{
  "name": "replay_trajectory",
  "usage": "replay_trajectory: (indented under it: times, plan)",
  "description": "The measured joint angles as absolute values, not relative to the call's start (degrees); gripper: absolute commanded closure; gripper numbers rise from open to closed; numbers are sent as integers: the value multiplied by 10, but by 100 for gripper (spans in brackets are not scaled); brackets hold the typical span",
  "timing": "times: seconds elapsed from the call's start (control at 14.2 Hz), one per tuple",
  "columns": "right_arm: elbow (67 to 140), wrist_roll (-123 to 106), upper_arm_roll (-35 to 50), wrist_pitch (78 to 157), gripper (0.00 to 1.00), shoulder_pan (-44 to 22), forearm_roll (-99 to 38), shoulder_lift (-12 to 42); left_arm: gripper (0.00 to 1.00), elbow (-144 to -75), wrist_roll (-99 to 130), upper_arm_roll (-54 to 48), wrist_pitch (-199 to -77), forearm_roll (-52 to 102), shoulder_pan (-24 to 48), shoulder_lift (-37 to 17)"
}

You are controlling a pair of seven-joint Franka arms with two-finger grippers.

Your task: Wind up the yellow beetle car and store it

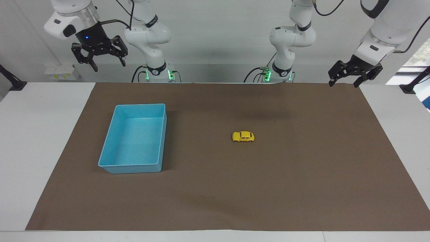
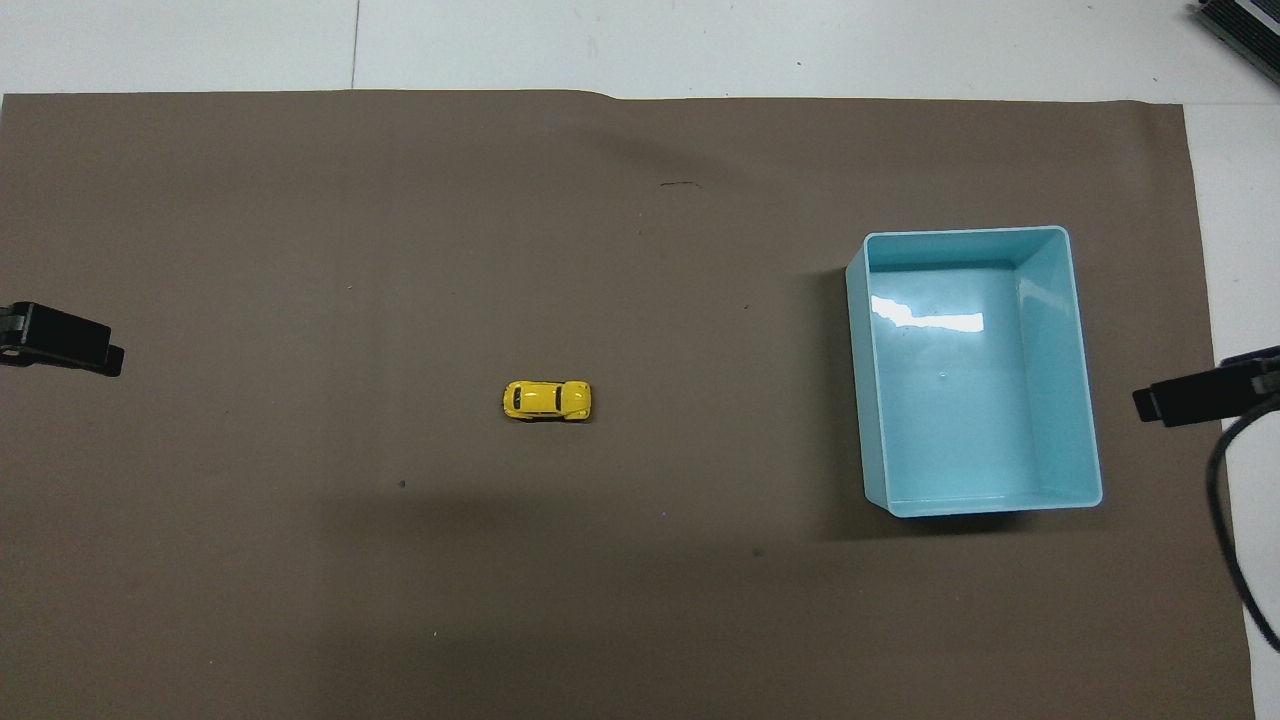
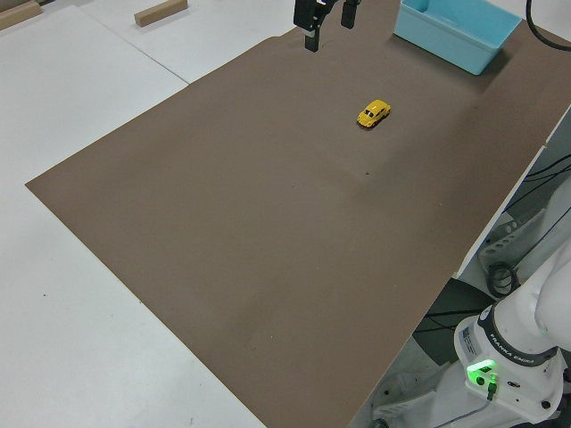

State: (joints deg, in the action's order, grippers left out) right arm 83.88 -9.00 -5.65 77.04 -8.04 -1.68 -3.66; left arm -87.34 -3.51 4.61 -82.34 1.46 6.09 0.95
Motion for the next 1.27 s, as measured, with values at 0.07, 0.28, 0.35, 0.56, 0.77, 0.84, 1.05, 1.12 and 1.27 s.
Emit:
replay_trajectory:
  times: [0.07, 0.28, 0.35, 0.56, 0.77, 0.84, 1.05, 1.12, 1.27]
  plan:
    - [839, -73, -55, 770, 0, -90, -16, -36, 0, -873, -35, 46, -823, 15, 61, 10]
    - [839, -62, -63, 770, 0, -86, -16, -35, 0, -873, -35, 46, -822, 15, 61, 10]
    - [839, -62, -67, 770, 0, -84, -16, -34, 0, -873, -35, 46, -822, 15, 60, 10]
    - [839, -62, -67, 770, 0, -84, -16, -34, 0, -873, -35, 46, -822, 15, 58, 10]
    - [839, -62, -66, 771, 0, -84, -16, -34, 0, -873, -36, 44, -829, 15, 58, 10]
    - [839, -62, -66, 771, 0, -84, -16, -34, 0, -873, -37, 41, -836, 15, 58, 10]
    - [839, -62, -66, 772, 0, -84, -16, -34, 0, -873, -49, 31, -855, 15, 58, 9]
    - [839, -62, -66, 774, 0, -84, -16, -34, 0, -874, -65, 28, -857, 15, 59, 9]
    - [839, -62, -67, 777, 0, -84, -16, -34, 0, -876, -88, 25, -857, 15, 65, 8]
